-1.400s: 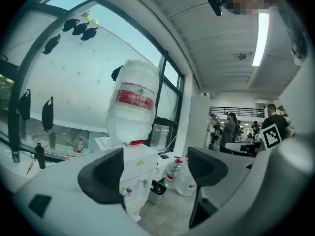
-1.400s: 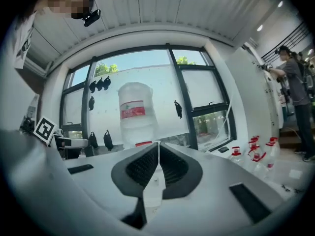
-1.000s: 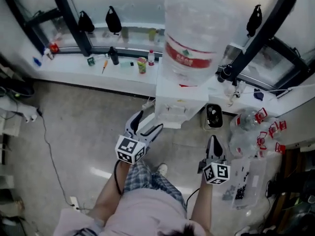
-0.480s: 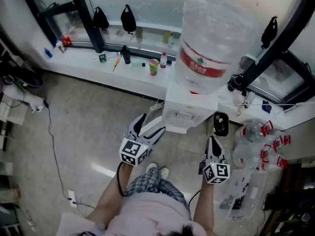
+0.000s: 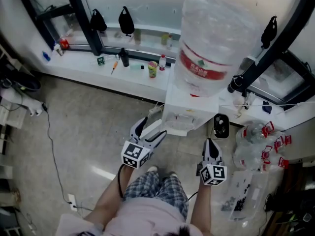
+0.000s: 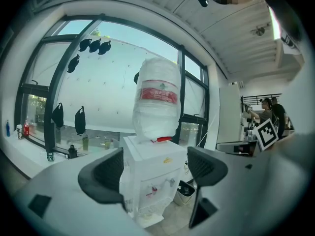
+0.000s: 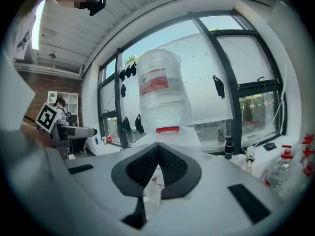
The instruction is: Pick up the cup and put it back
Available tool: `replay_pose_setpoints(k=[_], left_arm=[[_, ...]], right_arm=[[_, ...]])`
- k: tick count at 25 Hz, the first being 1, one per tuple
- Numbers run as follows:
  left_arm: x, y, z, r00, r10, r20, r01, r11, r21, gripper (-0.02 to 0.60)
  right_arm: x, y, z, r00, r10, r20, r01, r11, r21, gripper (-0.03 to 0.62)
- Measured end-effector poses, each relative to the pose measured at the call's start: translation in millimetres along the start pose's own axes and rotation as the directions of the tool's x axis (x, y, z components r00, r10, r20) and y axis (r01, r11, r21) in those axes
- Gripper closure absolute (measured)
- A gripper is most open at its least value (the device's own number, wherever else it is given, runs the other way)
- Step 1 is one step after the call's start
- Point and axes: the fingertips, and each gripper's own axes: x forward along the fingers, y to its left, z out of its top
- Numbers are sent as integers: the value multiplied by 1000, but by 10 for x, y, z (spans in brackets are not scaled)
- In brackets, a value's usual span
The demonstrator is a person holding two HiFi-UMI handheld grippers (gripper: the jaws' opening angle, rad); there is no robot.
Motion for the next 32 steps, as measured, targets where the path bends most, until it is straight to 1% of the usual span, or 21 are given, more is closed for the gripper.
replay_pose_setpoints(k=[4,7,11,14,23,27,32], left_arm=[[95,7,-88,1000,25,7,-25,1000,3,190],[178,-1,-229,999,43,11,-43,999,5,190],[321,-35,-530,997,68,34,-68,998,17,190],[462,-64,-814,997,63,47,-64,997,38,190],[877,-46,-2058,999,25,25,-27,996,86,190],[1073,8,-2639,1000,12,26,-14,995,98,190],[1340,11,-3457,1000,-30,1,30,992,126,190]], right_arm=[[57,-95,-117,1000,11,-2,-11,1000,8,577],[126,-191,-269,999,31,-8,-31,1000,3,577],[224,-331,-560,997,73,-9,-73,997,-14,577],[331,-456,-862,996,93,-9,-93,995,-21,577],[653,-761,-2126,989,147,-30,-148,989,-23,577],[834,-913,-2715,988,151,-30,-152,988,-27,577],[1056,-1131,-3475,988,151,-21,-152,988,-34,577]])
